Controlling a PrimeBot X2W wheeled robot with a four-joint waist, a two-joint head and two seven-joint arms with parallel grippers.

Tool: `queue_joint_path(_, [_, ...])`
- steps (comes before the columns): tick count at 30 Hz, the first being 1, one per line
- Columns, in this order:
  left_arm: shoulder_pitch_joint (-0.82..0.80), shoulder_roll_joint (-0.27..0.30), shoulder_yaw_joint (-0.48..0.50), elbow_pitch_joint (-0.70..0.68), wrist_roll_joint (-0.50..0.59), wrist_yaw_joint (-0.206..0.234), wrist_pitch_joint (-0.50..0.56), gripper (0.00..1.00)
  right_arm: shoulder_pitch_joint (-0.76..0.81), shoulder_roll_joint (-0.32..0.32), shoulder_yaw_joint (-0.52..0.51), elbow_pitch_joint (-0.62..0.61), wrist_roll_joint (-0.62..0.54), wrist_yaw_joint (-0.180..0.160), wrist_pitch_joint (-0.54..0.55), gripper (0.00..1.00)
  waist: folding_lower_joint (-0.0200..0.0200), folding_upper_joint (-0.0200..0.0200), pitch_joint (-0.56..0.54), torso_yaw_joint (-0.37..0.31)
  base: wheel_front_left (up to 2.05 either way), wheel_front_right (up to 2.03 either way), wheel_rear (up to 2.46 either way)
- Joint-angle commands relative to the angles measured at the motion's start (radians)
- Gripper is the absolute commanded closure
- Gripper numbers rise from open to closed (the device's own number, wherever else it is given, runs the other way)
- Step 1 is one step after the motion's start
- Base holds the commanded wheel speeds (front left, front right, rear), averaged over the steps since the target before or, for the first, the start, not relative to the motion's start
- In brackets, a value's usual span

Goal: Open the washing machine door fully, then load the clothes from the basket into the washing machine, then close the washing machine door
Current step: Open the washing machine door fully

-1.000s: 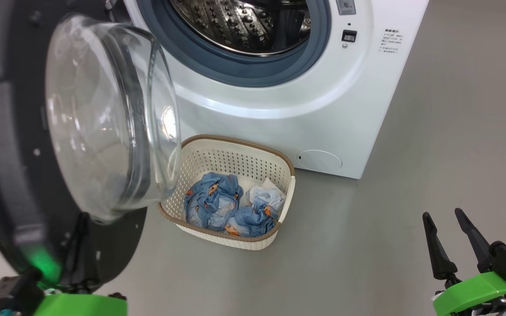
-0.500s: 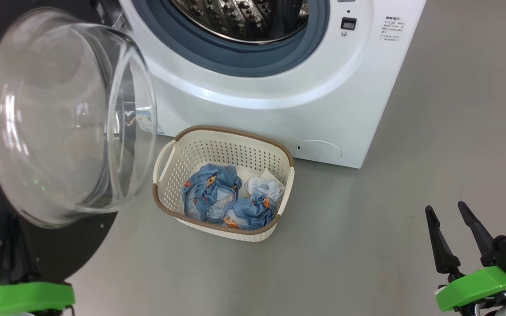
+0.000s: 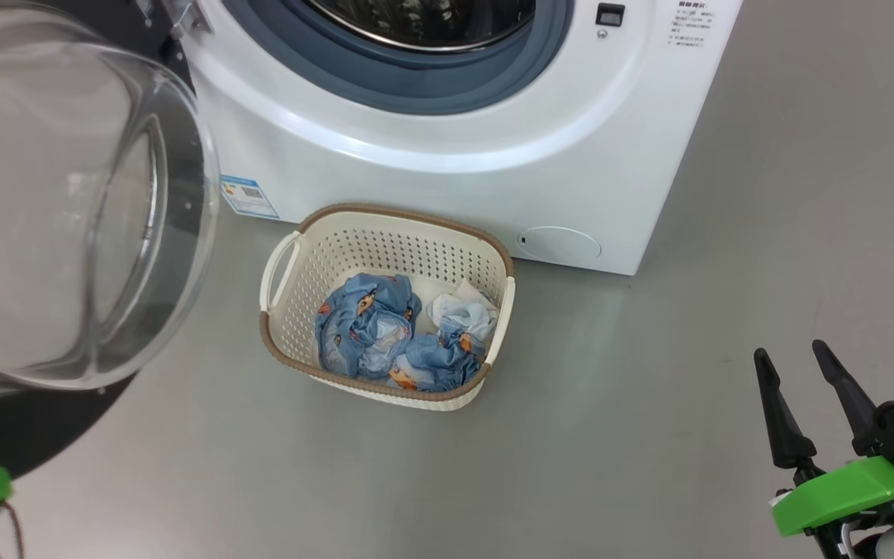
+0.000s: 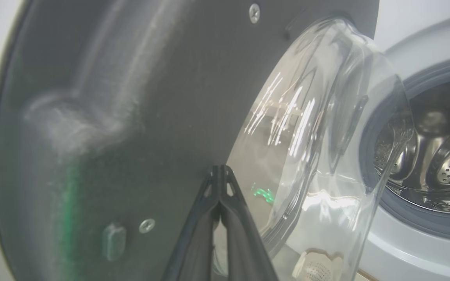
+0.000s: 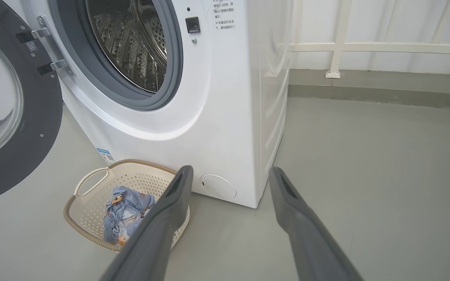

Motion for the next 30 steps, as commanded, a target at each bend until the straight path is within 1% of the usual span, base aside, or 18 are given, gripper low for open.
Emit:
queue_joint_path(1, [-0.038, 0.064, 0.061, -0.008, 0.007, 0.013, -0.006, 1.0, -0.024, -0.015, 0.022, -0.026, -0.009, 0.002, -0.012, 0.0, -0.0001, 0.0, 0.007, -0.003, 0.0, 0.0, 0.0])
queue_joint_path(7, [-0.093, 0.119, 0.124, 0.075, 0.028, 0.0, -0.006, 1.0, -0.033, -0.021, 0.021, -0.03, -0.009, 0.002, -0.012, 0.0, -0.0001, 0.0, 0.035, -0.006, 0.0, 0.0, 0.0])
queue_joint_path(21, [-0.261, 0.265, 0.249, 0.342, 0.067, -0.036, -0.006, 1.0, -0.082, -0.043, 0.024, -0.037, -0.017, 0.002, -0.012, 0.0, -0.0001, 0.0, 0.13, -0.02, 0.0, 0.0, 0.0])
queue_joint_path(25, [-0.299, 0.297, 0.282, 0.403, 0.078, -0.049, -0.006, 1.0, -0.098, -0.047, 0.026, -0.039, -0.019, 0.002, -0.012, 0.0, -0.0001, 0.0, 0.154, -0.026, 0.0, 0.0, 0.0])
queue_joint_path(30, [-0.335, 0.32, 0.312, 0.45, 0.096, -0.064, -0.006, 1.0, -0.11, -0.047, 0.025, -0.042, -0.021, 0.002, -0.012, 0.0, -0.0001, 0.0, 0.177, -0.035, 0.0, 0.0, 0.0])
